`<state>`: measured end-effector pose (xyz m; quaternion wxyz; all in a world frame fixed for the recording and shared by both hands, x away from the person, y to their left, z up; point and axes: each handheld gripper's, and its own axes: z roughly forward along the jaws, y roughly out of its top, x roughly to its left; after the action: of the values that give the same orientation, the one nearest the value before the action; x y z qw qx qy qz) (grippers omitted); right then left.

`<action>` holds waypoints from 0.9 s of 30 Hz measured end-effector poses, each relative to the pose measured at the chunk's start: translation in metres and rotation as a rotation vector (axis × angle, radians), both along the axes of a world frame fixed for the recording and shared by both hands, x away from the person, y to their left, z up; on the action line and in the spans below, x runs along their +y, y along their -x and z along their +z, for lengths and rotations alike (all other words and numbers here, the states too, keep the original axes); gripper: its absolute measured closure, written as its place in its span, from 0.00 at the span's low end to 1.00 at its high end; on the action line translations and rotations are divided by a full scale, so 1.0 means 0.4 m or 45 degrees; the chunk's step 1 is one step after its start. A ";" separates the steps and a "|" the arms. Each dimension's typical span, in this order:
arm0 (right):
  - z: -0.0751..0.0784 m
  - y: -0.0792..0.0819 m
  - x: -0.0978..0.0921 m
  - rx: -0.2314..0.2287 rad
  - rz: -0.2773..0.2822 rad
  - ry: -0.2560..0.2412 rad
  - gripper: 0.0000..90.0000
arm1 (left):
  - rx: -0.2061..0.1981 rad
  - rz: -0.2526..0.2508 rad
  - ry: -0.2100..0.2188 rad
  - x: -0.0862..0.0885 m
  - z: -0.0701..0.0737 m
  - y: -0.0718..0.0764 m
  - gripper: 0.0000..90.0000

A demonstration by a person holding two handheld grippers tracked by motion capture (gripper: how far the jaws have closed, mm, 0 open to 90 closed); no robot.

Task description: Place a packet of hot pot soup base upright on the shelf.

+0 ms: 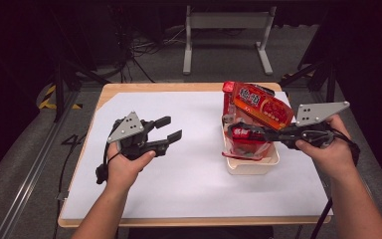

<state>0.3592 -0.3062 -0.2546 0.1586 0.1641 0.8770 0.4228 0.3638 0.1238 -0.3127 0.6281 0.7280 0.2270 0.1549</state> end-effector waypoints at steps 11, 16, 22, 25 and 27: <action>-0.002 -0.009 -0.017 0.022 -0.023 0.054 1.00 | 0.012 0.000 0.021 0.007 0.000 -0.003 0.46; -0.003 -0.012 -0.020 0.041 -0.020 0.067 1.00 | 0.020 0.002 0.016 0.009 -0.004 -0.007 0.46; -0.004 -0.020 -0.030 0.076 -0.013 0.086 1.00 | 0.025 0.003 0.018 0.010 -0.006 -0.009 0.46; -0.007 -0.021 -0.032 0.087 -0.009 0.081 1.00 | 0.029 0.006 0.016 0.008 -0.009 -0.011 0.45; -0.010 -0.022 -0.032 0.093 -0.008 0.084 1.00 | 0.035 0.004 0.015 0.006 -0.011 -0.011 0.45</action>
<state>0.3678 -0.3189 -0.2584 0.1331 0.1769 0.8951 0.3870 0.3684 0.1264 -0.3170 0.6290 0.7260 0.2375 0.1446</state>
